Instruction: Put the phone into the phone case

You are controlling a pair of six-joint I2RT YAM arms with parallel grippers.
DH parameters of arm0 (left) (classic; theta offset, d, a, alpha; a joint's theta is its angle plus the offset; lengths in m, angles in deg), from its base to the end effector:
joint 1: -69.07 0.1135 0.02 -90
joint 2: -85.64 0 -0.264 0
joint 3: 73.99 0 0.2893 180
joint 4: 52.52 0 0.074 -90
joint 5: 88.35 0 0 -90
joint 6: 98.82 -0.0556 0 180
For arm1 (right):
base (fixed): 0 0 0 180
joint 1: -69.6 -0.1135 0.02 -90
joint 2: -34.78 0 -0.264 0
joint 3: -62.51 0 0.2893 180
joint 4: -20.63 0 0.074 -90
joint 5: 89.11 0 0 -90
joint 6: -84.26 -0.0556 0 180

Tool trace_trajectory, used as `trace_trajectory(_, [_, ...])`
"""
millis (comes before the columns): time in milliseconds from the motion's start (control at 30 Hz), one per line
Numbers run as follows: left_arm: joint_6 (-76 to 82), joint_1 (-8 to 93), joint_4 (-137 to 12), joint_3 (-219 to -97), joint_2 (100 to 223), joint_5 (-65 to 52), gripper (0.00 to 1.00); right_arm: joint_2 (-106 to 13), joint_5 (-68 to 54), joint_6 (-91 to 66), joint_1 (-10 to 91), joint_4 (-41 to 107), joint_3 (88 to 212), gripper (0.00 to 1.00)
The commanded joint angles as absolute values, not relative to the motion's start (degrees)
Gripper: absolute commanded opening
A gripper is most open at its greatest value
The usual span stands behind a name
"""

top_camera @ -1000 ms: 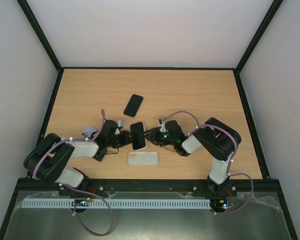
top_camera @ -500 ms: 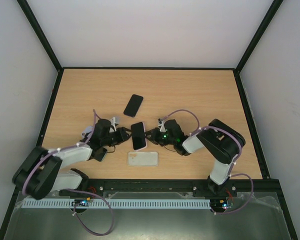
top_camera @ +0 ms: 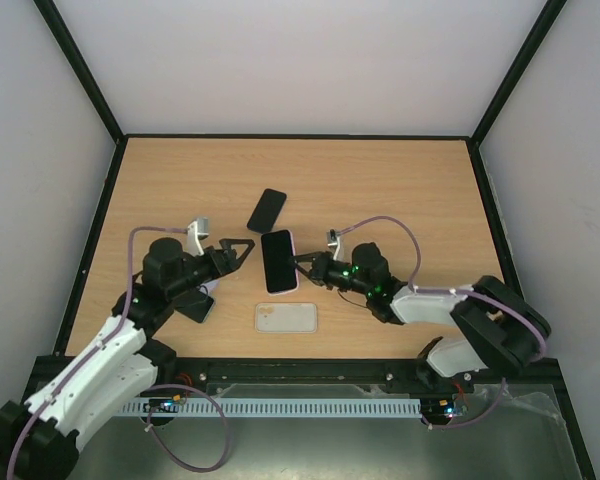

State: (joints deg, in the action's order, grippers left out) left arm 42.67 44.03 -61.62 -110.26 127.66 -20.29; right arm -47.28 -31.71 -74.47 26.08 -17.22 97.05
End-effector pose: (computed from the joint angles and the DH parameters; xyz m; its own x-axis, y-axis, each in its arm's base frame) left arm 0.2024 -0.1175 0.2291 -0.7078 -0.4705 -0.5269 0.2665 0.5130 -0.8160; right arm 0.1955 0.2269 0.1413 -0.9437 0.1865 -0.2733 -0.2367 0.1967 0.9515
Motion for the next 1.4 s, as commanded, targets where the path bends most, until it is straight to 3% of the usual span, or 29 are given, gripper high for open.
trace_trajectory(0, [45.83, 44.28, -64.4, -112.48, 121.32, -26.24, 0.98, -39.8, -34.29, -77.41, 23.49, -26.35, 95.24, 0.03])
trace_trajectory(233, [54.48, 43.83, -54.25, -108.89, 115.37, -32.5, 0.99, -33.38, -34.58, -81.9, 20.21, -32.97, 92.23, 0.03])
trace_trajectory(567, [61.0, 39.59, -40.28, -102.57, 114.94, -32.81, 0.73, -28.37, -34.35, -86.08, 19.19, -38.83, 89.39, 0.03])
trace_trajectory(867, [61.26, 37.71, -34.89, -101.22, 118.04, -33.16, 0.67, -28.8, -35.13, -84.94, 17.86, -39.06, 89.05, 0.03])
trace_trajectory(1367, [61.44, 37.59, -37.49, -100.0, 116.63, -30.16, 0.04, -33.02, -37.57, -83.27, 17.29, -38.92, 89.32, 0.04])
